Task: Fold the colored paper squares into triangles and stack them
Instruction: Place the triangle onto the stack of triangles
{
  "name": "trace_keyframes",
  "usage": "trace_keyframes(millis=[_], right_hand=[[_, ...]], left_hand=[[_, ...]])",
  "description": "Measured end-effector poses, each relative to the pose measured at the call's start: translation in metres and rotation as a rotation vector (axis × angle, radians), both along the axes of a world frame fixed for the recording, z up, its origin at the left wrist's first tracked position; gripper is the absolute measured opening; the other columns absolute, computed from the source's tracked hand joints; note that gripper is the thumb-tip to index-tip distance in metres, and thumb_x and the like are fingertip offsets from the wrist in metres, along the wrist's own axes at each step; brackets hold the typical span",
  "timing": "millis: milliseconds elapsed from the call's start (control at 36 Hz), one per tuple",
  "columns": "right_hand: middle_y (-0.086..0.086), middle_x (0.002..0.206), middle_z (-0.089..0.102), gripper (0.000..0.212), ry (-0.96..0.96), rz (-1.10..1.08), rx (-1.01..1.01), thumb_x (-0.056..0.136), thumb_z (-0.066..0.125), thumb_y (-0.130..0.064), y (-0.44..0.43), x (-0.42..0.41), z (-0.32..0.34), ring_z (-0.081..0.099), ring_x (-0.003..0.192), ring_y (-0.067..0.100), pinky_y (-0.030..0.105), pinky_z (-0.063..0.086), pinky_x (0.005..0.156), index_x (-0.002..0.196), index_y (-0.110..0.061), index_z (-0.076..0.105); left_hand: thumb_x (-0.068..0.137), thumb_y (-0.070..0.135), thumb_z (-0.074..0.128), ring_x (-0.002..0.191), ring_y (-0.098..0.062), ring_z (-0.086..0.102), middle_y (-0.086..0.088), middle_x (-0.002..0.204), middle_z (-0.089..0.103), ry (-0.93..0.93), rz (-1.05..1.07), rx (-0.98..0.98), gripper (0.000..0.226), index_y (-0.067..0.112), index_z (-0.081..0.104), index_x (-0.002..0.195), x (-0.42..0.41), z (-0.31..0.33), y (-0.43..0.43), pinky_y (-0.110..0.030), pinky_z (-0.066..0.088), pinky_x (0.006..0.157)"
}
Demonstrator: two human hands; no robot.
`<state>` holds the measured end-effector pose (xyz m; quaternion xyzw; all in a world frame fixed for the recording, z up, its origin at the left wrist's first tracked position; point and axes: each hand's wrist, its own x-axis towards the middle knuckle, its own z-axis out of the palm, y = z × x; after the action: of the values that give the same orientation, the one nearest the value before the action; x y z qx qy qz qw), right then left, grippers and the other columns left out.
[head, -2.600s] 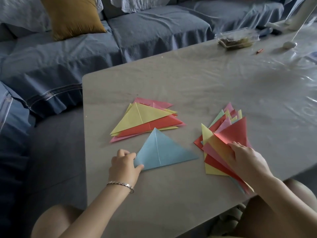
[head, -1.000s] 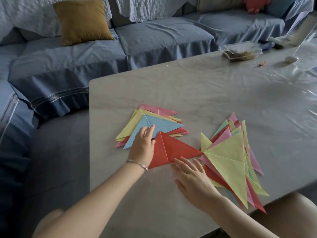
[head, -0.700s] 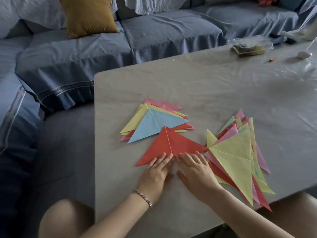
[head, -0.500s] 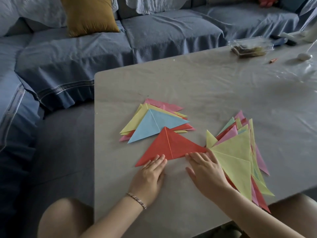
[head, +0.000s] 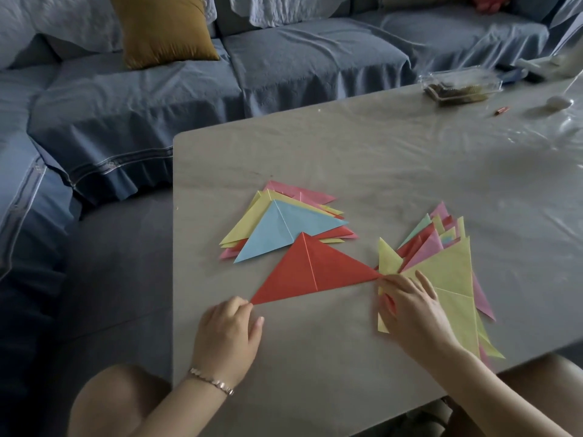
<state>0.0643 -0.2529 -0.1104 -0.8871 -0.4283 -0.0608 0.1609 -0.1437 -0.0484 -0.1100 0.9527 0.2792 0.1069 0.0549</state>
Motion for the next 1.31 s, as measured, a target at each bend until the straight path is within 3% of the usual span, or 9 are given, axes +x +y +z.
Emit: trace_keyframes(millis=[111,222,333,500,611,750,1028,1194,1306], right_hand=[[0.011,0.106,0.067,0.03,0.043,-0.073,0.091,0.07,0.078,-0.005,-0.019,0.01,0.012,0.063,0.097,0.035,0.044,0.045,0.089,0.099,-0.006,0.071],[0.008,0.14,0.046,0.056,0.259,-0.245,-0.143,0.085,0.061,-0.041,-0.034,0.02,0.026,0.039,0.131,0.028,0.04,0.033,0.106,0.132,-0.014,0.05],[0.0,0.143,0.039,0.069,0.273,-0.256,-0.298,0.081,0.046,-0.062,-0.041,0.022,0.026,0.035,0.135,0.019,0.031,0.036,0.103,0.136,-0.021,0.042],[-0.006,0.111,0.056,0.035,0.17,-0.221,-0.264,0.092,0.045,-0.039,-0.039,0.027,0.023,0.057,0.105,0.014,0.023,0.049,0.074,0.116,-0.018,0.058],[-0.002,0.121,0.055,0.033,0.176,-0.206,-0.274,0.095,0.042,-0.026,-0.039,0.025,0.028,0.053,0.114,0.016,0.025,0.048,0.087,0.124,-0.014,0.054],[-0.004,0.127,0.052,0.035,0.215,-0.198,-0.257,0.099,0.033,-0.022,-0.033,0.017,0.037,0.049,0.121,0.014,0.023,0.045,0.091,0.129,-0.017,0.049],[-0.002,0.145,0.039,0.042,0.265,-0.047,-0.086,0.099,0.035,-0.022,0.004,-0.027,0.068,0.034,0.136,0.016,0.028,0.03,0.108,0.141,-0.017,0.038],[0.011,0.107,0.067,0.035,0.277,0.026,-0.003,0.073,0.062,-0.004,0.036,-0.055,0.057,0.065,0.099,0.029,0.036,0.054,0.077,0.108,-0.006,0.065],[0.0,0.107,0.064,0.038,0.33,0.148,-0.025,0.07,0.055,-0.014,0.046,-0.073,0.05,0.064,0.099,0.021,0.028,0.053,0.073,0.107,-0.011,0.063]], left_hand=[[0.062,0.017,0.081,0.063,-0.028,0.064,-0.005,0.074,0.062,-0.005,0.114,-0.151,0.021,0.009,0.066,0.075,0.023,0.012,0.003,-0.035,0.05,0.054],[0.081,0.041,0.064,0.101,-0.027,0.052,-0.005,0.111,0.053,0.2,0.216,-0.23,0.043,0.015,0.054,0.114,0.052,0.022,-0.003,-0.034,0.043,0.082],[0.083,0.045,0.061,0.107,-0.025,0.05,-0.006,0.119,0.044,0.251,0.275,-0.292,0.052,0.017,0.043,0.123,0.068,0.023,-0.004,-0.032,0.041,0.089],[0.079,0.038,0.067,0.104,-0.025,0.053,-0.004,0.106,0.061,0.253,0.364,-0.478,0.044,0.017,0.049,0.113,0.071,0.027,0.004,-0.031,0.043,0.08],[0.092,0.03,0.051,0.096,-0.026,0.056,-0.004,0.093,0.064,0.136,0.275,-0.394,0.018,0.014,0.056,0.098,0.069,0.034,0.003,-0.031,0.04,0.073],[0.095,0.02,0.045,0.093,-0.033,0.058,-0.011,0.1,0.064,-0.149,0.299,-0.353,0.02,0.006,0.057,0.103,0.084,0.055,0.027,-0.035,0.042,0.072],[0.091,0.031,0.051,0.117,-0.032,0.041,-0.017,0.124,0.052,-0.048,0.308,-0.218,0.046,0.005,0.045,0.129,0.107,0.06,0.066,-0.036,0.03,0.097],[0.072,0.061,0.06,0.075,-0.014,0.06,-0.003,0.086,0.064,-0.015,0.091,-1.265,0.05,0.013,0.061,0.087,0.086,0.073,-0.03,-0.03,0.05,0.071],[0.09,0.027,0.056,0.073,-0.013,0.066,-0.008,0.085,0.068,-0.125,0.234,-1.379,0.026,0.004,0.064,0.096,0.078,0.061,-0.051,-0.031,0.058,0.066]])
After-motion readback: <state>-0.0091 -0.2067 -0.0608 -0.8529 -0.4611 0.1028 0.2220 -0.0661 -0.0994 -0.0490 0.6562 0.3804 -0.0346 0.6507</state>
